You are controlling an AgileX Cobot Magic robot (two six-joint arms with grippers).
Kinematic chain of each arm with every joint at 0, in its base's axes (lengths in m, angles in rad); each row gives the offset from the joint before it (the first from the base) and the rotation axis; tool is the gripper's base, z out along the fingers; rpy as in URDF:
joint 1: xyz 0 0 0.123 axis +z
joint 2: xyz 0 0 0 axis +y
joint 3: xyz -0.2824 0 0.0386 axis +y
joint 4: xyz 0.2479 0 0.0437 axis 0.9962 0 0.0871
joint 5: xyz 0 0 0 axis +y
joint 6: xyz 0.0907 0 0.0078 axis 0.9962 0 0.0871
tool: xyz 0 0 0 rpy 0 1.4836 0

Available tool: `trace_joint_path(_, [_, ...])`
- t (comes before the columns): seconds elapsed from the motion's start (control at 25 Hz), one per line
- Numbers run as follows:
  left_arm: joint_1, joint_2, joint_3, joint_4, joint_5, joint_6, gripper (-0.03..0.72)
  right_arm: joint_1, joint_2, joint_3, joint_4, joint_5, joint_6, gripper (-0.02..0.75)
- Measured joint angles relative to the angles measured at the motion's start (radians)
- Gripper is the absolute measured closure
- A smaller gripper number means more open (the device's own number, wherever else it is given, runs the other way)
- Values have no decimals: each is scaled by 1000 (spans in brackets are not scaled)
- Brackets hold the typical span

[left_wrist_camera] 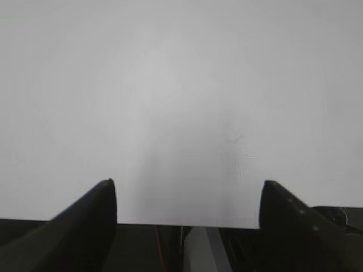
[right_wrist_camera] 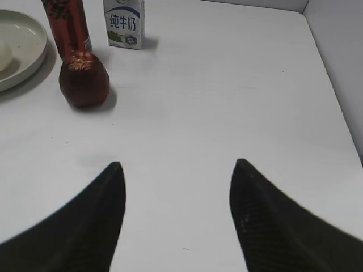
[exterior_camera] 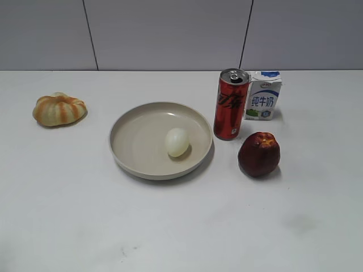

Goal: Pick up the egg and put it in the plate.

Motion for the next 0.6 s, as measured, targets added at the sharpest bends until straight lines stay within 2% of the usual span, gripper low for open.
trace_joint_path(0.32, [0,-375,34,0,-39,0,113,0,0,0,0,0,0,290])
trace_joint_path(0.6, [0,-594,34,2,-39,0,114,0,0,0,0,0,0,290])
